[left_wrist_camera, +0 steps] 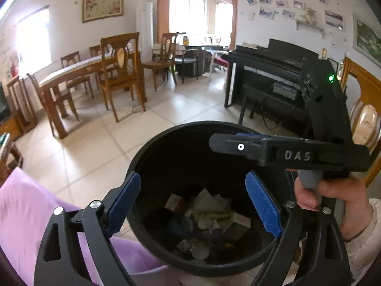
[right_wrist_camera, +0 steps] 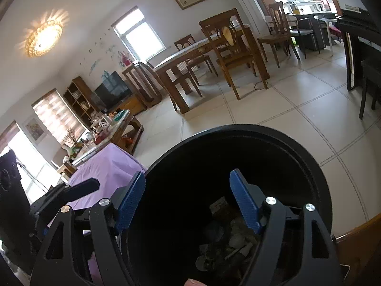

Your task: Collect trash

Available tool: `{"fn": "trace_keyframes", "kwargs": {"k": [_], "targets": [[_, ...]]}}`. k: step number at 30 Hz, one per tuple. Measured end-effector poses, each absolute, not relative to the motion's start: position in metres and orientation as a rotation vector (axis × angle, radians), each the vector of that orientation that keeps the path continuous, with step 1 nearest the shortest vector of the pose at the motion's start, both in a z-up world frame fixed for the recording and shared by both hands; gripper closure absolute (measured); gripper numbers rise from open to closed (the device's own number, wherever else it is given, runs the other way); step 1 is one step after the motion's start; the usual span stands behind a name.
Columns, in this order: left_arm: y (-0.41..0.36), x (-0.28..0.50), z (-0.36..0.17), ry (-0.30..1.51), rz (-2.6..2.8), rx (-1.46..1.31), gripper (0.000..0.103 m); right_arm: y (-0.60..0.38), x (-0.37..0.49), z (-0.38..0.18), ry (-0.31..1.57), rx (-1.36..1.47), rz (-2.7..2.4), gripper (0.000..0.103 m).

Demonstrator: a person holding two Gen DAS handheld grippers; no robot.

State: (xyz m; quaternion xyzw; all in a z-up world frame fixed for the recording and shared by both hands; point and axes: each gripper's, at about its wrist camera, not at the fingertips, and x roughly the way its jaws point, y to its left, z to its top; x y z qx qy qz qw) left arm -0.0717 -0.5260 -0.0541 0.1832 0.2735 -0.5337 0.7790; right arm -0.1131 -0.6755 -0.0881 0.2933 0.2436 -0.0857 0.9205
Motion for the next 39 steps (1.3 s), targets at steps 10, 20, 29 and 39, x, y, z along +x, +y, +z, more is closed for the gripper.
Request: {"fn": "trace_keyframes", "kwargs": {"k": [10,20,29,39], "targets": [[-0.441,-0.064,-0.034,0.543,-0.990,0.362,0.005,-0.629,-0.098,-0.074,0.531,0.542,-0.153,0.023],[-0.231,-0.001,-0.031,0.565,-0.464,0.150,0.005,-0.500,-0.025,-0.057,0.580,0.392,0.042,0.012],[-0.079,0.017,-0.021,0.538,-0.128,0.049,0.005,-0.351,0.032,-0.045,0.412,0.174,0.158,0.005],[-0.027,0.034,-0.028,0.548,-0.059,-0.023,0.005,-0.303,0.050,-0.049,0.330,0.106,0.180,0.005]]}}
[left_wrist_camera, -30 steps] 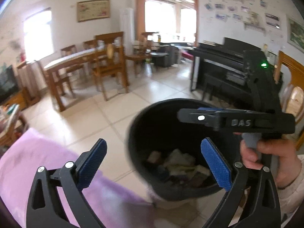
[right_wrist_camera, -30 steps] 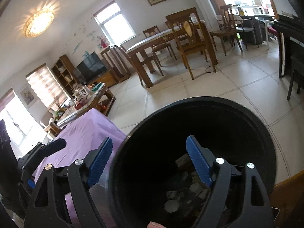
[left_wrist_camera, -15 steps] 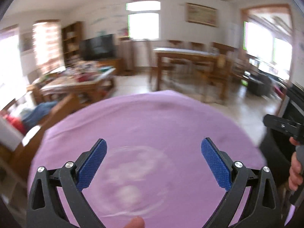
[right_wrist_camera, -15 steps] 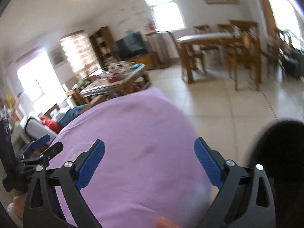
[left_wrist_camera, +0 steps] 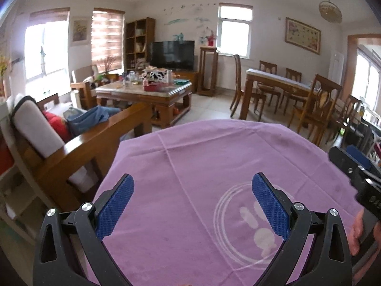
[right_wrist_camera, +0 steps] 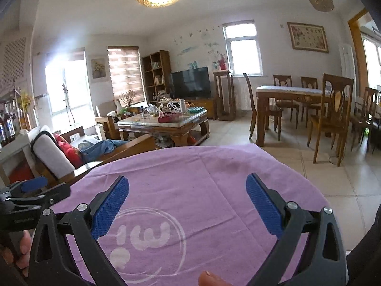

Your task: Collect trash

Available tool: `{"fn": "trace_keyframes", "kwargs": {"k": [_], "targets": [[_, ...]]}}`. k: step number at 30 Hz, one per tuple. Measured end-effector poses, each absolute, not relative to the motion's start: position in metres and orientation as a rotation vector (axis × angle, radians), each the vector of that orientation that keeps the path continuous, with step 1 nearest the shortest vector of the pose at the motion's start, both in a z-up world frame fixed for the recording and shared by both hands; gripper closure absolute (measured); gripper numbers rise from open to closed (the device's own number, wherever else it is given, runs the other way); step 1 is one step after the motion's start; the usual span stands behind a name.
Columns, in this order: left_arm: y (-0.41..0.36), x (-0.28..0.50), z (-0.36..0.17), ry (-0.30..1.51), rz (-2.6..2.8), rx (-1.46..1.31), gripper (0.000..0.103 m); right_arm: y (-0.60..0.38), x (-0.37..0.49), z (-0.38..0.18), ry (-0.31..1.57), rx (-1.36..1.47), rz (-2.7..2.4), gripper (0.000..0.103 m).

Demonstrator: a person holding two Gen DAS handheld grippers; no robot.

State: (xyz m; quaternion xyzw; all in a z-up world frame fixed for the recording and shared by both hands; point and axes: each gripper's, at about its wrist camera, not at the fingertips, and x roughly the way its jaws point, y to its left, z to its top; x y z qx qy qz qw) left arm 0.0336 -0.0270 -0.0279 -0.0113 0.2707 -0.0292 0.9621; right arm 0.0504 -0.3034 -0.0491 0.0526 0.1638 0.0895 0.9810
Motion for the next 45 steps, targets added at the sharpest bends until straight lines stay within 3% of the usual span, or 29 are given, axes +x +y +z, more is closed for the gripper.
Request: {"fn": "trace_keyframes", "kwargs": {"k": [45], "targets": [[-0.031,0.040,-0.044,0.555,-0.055,-0.016,0.005,-0.296,0.050,-0.048,0.300,0.168,0.259,0.005]]}}
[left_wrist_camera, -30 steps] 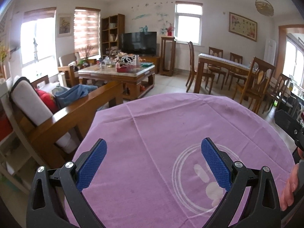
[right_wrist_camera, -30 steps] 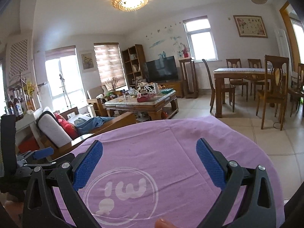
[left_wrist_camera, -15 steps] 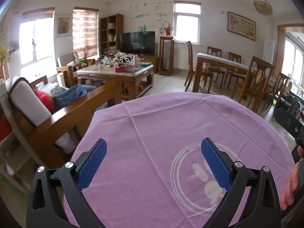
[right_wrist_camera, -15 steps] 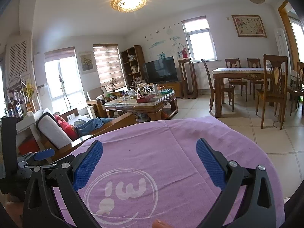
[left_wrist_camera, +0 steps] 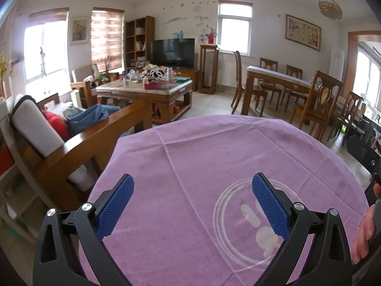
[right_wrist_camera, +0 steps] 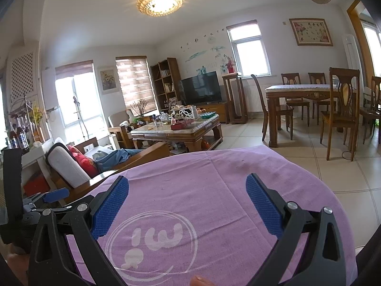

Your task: Collect trash

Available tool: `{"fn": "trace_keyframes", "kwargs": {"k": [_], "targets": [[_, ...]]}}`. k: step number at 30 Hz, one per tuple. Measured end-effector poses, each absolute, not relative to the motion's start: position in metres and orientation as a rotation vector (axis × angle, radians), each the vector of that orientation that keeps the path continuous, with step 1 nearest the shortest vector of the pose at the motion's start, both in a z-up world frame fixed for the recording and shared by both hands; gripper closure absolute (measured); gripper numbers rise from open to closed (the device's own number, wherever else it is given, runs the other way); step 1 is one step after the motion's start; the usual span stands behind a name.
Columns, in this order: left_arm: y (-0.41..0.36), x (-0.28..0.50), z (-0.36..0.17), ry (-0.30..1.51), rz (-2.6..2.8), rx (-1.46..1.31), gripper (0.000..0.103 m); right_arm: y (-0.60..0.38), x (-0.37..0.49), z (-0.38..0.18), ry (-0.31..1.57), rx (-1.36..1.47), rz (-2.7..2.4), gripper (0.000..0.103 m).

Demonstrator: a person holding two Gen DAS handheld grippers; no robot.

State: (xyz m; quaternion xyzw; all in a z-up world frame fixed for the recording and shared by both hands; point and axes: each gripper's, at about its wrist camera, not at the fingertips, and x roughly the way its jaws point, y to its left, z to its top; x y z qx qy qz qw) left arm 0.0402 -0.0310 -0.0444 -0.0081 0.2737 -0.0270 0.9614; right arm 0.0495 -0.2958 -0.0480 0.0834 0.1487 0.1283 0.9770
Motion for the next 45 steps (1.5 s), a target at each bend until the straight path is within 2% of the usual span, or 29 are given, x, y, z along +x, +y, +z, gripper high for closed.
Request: {"fn": "trace_keyframes", "kwargs": {"k": [45], "targets": [[-0.0350,0.0398,-0.0482,0.551,-0.071,-0.024,0.005,-0.2901,0.0541,-0.0451,0.293,0.174,0.250,0.005]]}}
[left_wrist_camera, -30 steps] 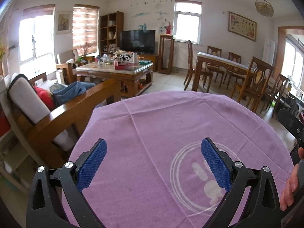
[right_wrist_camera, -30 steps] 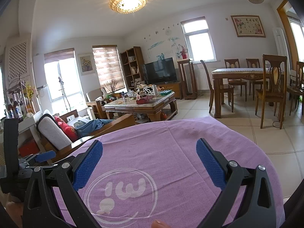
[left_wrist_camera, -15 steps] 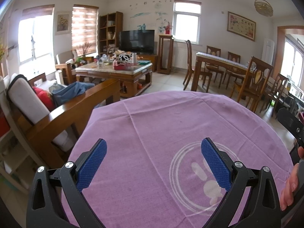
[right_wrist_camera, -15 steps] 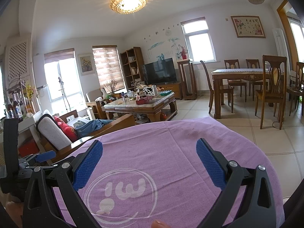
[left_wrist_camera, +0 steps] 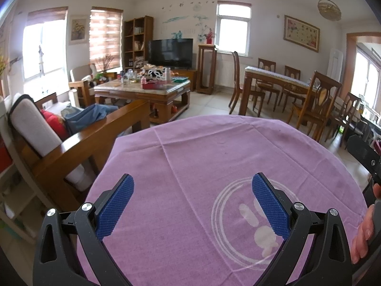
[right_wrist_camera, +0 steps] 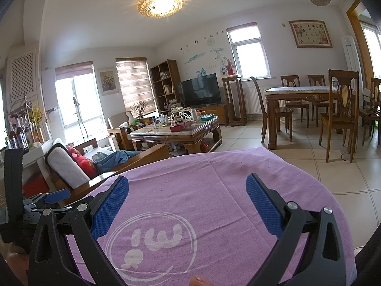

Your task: Collect trash

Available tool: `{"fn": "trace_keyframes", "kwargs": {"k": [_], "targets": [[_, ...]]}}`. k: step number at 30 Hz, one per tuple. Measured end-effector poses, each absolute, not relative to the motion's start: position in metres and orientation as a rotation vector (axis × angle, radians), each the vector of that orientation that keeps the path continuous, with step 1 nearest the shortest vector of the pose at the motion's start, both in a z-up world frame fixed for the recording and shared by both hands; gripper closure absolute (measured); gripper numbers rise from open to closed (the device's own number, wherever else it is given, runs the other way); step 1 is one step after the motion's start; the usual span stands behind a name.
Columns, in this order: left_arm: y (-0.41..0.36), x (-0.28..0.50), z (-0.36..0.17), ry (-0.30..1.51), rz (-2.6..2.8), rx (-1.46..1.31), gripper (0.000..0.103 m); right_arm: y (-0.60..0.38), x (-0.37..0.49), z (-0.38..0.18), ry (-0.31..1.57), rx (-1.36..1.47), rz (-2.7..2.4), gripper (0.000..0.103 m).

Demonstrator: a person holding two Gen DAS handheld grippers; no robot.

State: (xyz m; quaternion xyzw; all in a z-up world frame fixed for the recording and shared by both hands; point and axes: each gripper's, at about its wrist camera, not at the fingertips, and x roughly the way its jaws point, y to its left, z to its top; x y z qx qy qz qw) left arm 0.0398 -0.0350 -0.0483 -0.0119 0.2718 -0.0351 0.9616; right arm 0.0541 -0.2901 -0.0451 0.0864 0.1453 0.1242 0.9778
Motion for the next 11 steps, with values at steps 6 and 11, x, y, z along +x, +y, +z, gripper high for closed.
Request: {"fn": "trace_keyframes", "kwargs": {"k": [6,11], "targets": [[-0.0374,0.0425,-0.0500,0.560,-0.064,-0.015,0.005,-0.2907,0.0544,-0.0454,0.292,0.176,0.251,0.005],[-0.0369,0.0433,-0.0507,0.569,-0.074,-0.028,0.005,-0.2909,0.0549,-0.0456,0.292,0.175,0.251,0.005]]}}
